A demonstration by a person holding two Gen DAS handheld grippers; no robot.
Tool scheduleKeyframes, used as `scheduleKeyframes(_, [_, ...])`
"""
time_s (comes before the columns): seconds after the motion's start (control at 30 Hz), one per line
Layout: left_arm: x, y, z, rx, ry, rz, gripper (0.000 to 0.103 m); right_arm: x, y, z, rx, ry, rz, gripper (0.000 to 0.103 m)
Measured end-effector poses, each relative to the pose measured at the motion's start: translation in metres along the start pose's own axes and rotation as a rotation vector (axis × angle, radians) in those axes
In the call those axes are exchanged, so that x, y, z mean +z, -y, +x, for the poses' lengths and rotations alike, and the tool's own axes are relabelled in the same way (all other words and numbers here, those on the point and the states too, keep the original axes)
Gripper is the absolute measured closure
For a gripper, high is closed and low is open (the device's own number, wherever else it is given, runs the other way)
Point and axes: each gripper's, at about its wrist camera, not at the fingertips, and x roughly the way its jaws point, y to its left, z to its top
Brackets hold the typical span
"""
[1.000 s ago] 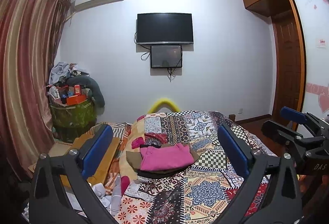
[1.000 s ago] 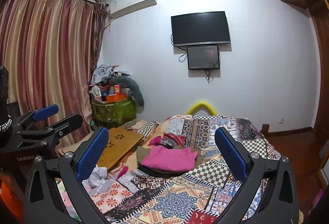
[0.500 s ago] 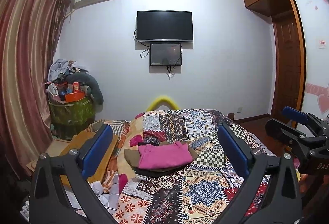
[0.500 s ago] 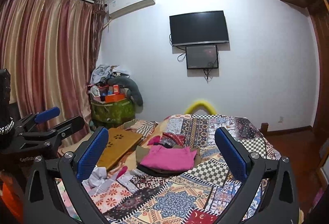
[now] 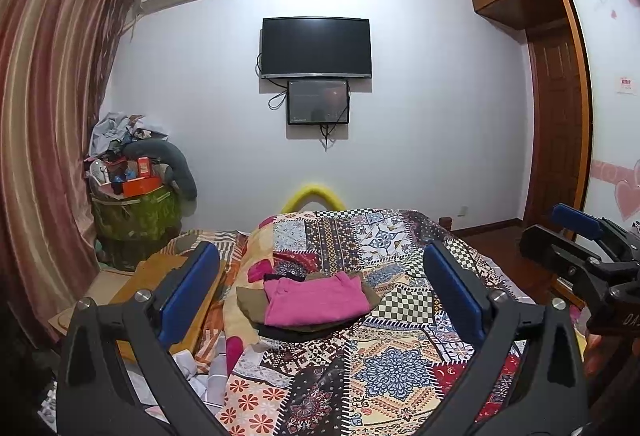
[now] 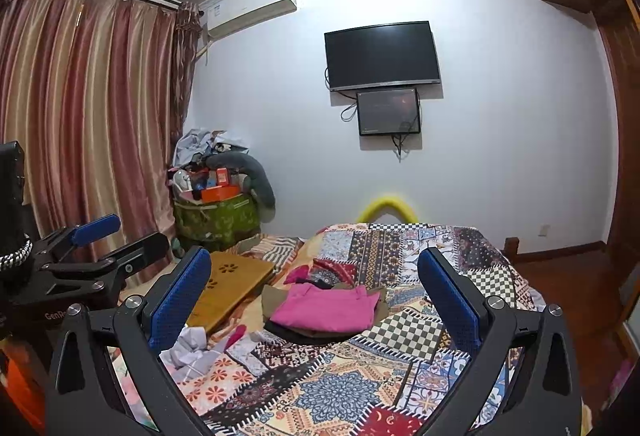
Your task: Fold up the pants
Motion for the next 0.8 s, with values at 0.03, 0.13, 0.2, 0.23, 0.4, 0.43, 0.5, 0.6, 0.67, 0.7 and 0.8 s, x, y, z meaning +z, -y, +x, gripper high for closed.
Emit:
scheduleKeyframes(0.03, [-0.0001, 0.0000, 0.0000, -0.001, 0.000, 0.000, 0.000, 0.0001, 0.0003, -0.0001, -0.001, 0.000, 0.000, 0.000])
scheduleKeyframes(0.13, [-0.0001, 0.0000, 0.0004, -0.023, -0.004, -0.003, 0.000, 0.0006, 0.0015, 0.0003, -0.004, -0.004, 0.003, 0.000])
scheduleKeyframes(0.2, [-0.0008, 0.0006, 0.0022, -0.043, -0.019, -0.001, 0.000, 0.0014, 0.0021, -0.0004, -0.007, -0.001, 0.006, 0.000])
scheduleKeyframes(0.23, [-0.0012, 0.0013, 0.0028, -0.046, -0.023, 0.000, 0.000, 0.0017, 0.0023, -0.0009, -0.009, 0.002, 0.007, 0.000])
scheduleKeyframes(0.4, [-0.0034, 0.0066, 0.0058, -0.052, -0.037, 0.019, 0.000, 0.0007, 0.0024, -0.0023, -0.013, 0.003, 0.007, 0.000])
scheduleKeyframes(0.43, [-0.0037, 0.0068, 0.0059, -0.050, -0.036, 0.017, 0.000, 0.0009, 0.0027, -0.0025, -0.013, 0.003, 0.008, 0.000])
scheduleKeyframes(0.5, [-0.0045, 0.0065, 0.0062, -0.057, -0.039, 0.015, 0.000, 0.0008, 0.0032, -0.0024, -0.015, 0.004, 0.010, 0.000])
scheduleKeyframes(0.6, [-0.0051, 0.0066, 0.0067, -0.065, -0.041, 0.010, 0.000, 0.0001, 0.0036, -0.0037, -0.018, 0.005, 0.012, 0.000])
scheduleKeyframes(0.67, [-0.0052, 0.0068, 0.0072, -0.066, -0.042, 0.010, 0.000, 0.0002, 0.0040, -0.0030, -0.019, 0.003, 0.013, 0.000])
scheduleKeyframes(0.7, [-0.0055, 0.0071, 0.0076, -0.068, -0.044, 0.012, 0.000, 0.0002, 0.0041, -0.0024, -0.020, 0.001, 0.014, 0.000])
scheduleKeyframes(0.8, [-0.0061, 0.0078, 0.0099, -0.069, -0.050, 0.010, 0.000, -0.0001, 0.0055, -0.0009, -0.020, -0.003, 0.017, 0.000])
